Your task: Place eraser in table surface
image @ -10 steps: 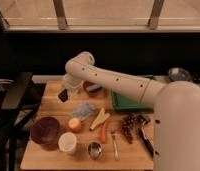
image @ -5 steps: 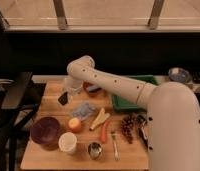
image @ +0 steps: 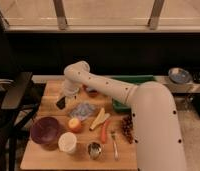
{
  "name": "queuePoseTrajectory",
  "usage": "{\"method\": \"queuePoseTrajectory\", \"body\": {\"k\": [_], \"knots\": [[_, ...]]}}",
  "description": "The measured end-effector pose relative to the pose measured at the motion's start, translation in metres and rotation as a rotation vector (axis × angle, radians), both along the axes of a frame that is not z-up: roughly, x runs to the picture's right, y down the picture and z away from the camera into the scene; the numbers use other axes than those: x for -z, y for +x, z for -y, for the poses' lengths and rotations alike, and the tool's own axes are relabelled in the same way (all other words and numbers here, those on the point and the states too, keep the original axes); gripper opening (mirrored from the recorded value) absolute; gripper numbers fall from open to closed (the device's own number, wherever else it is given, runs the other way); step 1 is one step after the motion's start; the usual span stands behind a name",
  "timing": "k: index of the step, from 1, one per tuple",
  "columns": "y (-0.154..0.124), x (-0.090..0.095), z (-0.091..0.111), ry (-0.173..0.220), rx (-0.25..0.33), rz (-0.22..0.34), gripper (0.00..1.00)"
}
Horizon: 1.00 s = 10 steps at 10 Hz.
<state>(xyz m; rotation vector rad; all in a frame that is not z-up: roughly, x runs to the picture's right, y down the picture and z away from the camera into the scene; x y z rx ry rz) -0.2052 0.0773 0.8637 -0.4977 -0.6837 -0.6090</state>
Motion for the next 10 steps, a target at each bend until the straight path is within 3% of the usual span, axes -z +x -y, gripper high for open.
{"method": "queuePoseTrajectory", "body": {"k": [2,4,8,9,10], "knots": [[-0.014,-0.018,-0.018,-0.045,0.024,-0.004,0.02],[-0.017,-0.032,-0.034,-0.085,0.038,-0.014,0.2],[-0.021,-0.031,-0.039,-0.074,0.04,-0.005,0.58],[-0.021,-0.03,-0.039,-0.072,0.037,-0.005,0.65],[-0.021,-0.03,-0.039,-0.072,0.038,-0.005,0.66]]}}
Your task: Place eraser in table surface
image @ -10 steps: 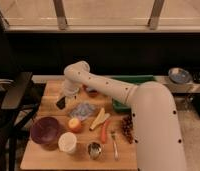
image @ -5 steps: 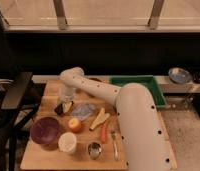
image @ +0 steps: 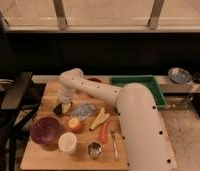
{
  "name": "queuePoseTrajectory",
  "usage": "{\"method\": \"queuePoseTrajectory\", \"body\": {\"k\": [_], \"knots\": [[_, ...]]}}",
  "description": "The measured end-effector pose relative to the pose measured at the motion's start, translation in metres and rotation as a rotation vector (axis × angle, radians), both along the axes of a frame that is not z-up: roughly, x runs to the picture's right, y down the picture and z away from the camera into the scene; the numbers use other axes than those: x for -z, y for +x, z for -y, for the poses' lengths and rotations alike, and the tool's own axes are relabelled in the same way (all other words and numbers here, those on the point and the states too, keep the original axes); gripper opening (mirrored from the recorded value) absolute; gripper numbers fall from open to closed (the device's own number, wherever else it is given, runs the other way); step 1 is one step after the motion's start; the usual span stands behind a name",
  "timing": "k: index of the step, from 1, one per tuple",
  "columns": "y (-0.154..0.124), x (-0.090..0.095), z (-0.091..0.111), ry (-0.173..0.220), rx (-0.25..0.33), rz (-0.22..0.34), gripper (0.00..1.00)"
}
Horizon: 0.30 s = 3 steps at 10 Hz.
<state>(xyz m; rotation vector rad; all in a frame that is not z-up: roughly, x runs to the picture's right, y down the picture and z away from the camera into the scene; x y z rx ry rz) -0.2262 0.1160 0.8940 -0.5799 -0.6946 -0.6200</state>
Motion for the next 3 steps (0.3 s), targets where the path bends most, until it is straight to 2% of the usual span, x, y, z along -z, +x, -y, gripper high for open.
{"method": "queuePoseTrajectory", "body": {"k": [3], "knots": [[-0.0011,0.0006,-0.0002,0.0,0.0,0.002,0.66]]}}
